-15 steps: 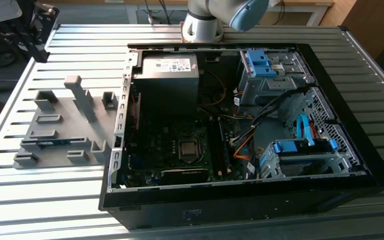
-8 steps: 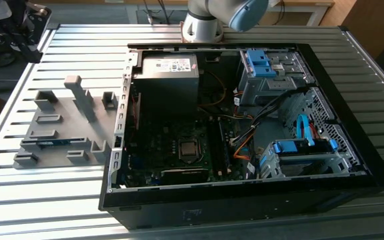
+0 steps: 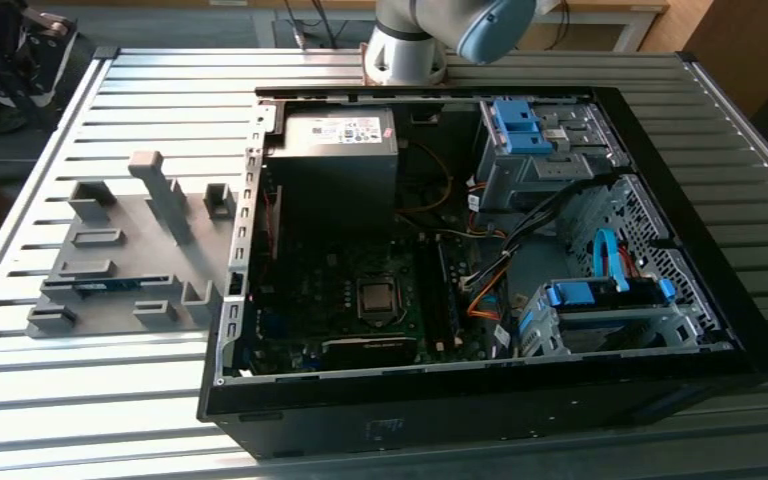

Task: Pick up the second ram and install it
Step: 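Reach for the second ram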

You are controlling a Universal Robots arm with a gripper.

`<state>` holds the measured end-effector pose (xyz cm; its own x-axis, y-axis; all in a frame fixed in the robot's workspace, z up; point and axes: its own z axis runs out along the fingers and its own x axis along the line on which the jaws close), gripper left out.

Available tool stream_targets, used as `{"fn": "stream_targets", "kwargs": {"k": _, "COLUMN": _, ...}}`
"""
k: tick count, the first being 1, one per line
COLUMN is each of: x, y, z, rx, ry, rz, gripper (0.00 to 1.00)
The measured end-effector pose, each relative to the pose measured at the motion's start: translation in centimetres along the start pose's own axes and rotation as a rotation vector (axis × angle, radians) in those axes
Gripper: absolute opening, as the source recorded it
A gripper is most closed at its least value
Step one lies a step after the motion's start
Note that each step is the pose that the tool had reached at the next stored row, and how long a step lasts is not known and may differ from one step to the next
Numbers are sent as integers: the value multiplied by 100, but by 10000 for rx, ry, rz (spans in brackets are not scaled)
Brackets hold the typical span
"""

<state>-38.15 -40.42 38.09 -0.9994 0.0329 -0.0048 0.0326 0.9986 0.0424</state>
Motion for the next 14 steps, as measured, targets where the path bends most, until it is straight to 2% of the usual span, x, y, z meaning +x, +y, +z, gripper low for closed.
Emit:
{"fn": "stream_targets", "kwargs": {"k": 10, "x": 93, "y": -49, "z": 2, "rx": 1, "ry": 6, "rz": 1, "gripper": 10}}
{"fn": "stream_targets", "kwargs": {"k": 14, "x": 101, "y": -50, "z": 3, "rx": 1, "ry": 6, "rz": 0, "gripper": 10}}
